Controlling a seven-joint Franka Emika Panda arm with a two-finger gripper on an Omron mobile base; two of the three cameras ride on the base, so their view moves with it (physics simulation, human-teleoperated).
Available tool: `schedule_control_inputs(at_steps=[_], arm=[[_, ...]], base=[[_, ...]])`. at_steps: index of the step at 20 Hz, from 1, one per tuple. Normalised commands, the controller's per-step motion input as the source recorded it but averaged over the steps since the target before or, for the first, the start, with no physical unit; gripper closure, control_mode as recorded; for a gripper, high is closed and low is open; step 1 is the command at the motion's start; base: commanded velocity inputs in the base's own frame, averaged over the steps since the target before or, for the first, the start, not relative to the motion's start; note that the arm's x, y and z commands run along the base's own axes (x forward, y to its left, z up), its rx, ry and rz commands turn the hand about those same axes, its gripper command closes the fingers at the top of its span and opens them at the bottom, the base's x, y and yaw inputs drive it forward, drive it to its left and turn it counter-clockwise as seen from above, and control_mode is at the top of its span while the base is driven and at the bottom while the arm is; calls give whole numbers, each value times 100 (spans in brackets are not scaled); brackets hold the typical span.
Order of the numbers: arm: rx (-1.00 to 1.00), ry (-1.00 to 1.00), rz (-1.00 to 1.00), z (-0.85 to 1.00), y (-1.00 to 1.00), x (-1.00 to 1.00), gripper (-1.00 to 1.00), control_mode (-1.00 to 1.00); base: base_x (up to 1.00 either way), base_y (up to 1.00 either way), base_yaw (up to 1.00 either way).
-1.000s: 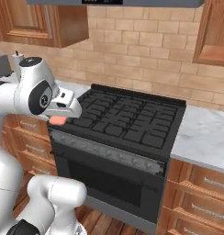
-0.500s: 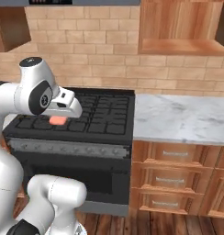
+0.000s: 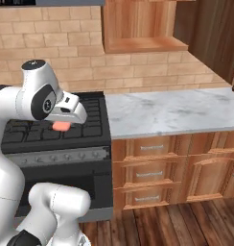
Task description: Pick up the bar soap and bar soap from the sink, and place them back in the cabinet, and close the cabinet door.
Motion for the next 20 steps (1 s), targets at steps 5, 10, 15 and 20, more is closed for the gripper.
schedule_control_inputs(at_steps=[5,10,15,20], arm=[[0,0,0,0,0,0,100,100],[0,0,0,0,0,0,100,100],[0,0,0,0,0,0,100,100],[0,0,0,0,0,0,100,100]], base=[[19,-12,-27],[25,-48,-2],[45,-57,0],[32,-43,2]])
